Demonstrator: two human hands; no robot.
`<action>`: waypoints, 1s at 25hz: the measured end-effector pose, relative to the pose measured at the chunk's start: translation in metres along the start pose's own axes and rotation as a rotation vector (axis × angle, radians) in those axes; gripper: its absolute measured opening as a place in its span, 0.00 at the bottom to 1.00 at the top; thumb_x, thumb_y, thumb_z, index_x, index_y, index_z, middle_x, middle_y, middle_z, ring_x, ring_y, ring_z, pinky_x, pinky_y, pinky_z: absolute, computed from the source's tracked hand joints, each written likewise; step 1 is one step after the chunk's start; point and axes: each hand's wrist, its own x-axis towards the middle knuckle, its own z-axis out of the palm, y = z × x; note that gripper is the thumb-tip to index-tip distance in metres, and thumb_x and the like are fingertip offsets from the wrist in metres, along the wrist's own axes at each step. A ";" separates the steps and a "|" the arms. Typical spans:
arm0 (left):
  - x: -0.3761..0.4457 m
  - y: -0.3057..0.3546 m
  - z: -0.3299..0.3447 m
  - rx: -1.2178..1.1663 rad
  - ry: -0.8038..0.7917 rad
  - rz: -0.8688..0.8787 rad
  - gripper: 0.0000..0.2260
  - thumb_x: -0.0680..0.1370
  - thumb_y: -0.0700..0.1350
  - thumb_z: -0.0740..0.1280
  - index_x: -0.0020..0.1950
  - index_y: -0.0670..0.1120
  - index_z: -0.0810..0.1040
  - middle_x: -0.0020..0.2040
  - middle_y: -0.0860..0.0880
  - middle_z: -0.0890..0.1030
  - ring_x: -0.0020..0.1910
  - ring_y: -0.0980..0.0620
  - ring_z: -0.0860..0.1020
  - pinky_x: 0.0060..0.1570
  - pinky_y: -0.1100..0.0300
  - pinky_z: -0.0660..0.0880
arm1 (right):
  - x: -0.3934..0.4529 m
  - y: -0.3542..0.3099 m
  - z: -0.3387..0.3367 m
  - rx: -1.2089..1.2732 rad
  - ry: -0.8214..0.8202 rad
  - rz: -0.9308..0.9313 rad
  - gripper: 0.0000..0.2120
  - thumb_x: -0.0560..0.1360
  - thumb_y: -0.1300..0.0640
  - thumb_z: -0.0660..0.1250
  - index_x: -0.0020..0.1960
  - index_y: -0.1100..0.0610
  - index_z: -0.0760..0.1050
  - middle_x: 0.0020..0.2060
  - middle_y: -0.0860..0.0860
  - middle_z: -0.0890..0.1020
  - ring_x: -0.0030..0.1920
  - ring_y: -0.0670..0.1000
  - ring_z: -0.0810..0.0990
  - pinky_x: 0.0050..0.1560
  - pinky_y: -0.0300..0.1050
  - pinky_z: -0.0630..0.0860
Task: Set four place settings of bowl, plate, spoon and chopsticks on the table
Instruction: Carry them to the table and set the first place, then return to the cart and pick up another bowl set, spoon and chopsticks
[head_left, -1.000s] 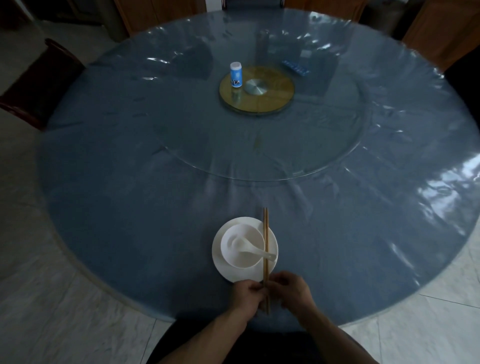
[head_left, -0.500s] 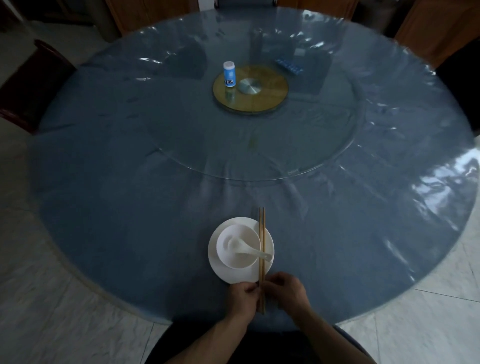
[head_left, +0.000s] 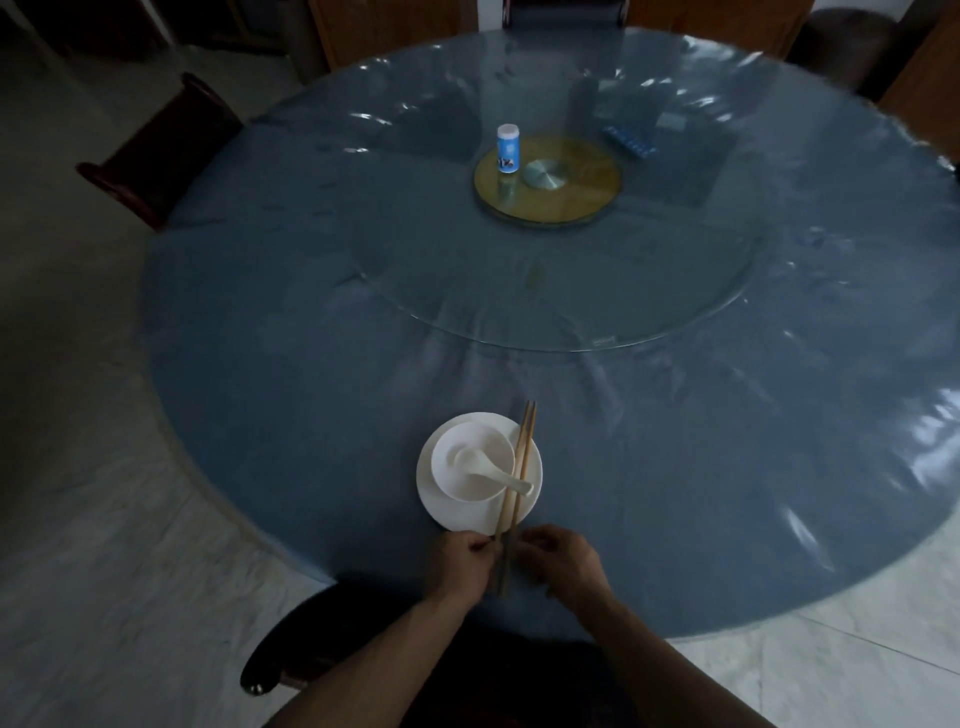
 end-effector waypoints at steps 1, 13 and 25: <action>-0.001 0.000 0.000 0.005 0.010 -0.001 0.18 0.74 0.42 0.71 0.24 0.47 0.72 0.21 0.56 0.72 0.26 0.63 0.69 0.33 0.61 0.67 | 0.000 0.001 -0.001 -0.012 -0.004 -0.005 0.03 0.73 0.53 0.70 0.42 0.46 0.79 0.42 0.52 0.86 0.33 0.47 0.80 0.25 0.38 0.74; -0.022 0.011 -0.019 0.123 0.024 -0.009 0.09 0.72 0.51 0.70 0.37 0.47 0.81 0.33 0.52 0.82 0.37 0.51 0.82 0.46 0.52 0.79 | -0.017 0.004 -0.026 -0.504 0.033 -0.245 0.10 0.75 0.49 0.66 0.51 0.52 0.81 0.46 0.50 0.85 0.48 0.53 0.83 0.47 0.46 0.78; -0.107 -0.041 -0.168 0.548 0.401 0.318 0.21 0.73 0.62 0.57 0.50 0.49 0.82 0.49 0.50 0.82 0.49 0.47 0.80 0.46 0.53 0.77 | -0.062 -0.139 0.077 -1.102 -0.071 -1.100 0.17 0.76 0.44 0.53 0.53 0.50 0.77 0.50 0.50 0.83 0.53 0.54 0.82 0.48 0.47 0.76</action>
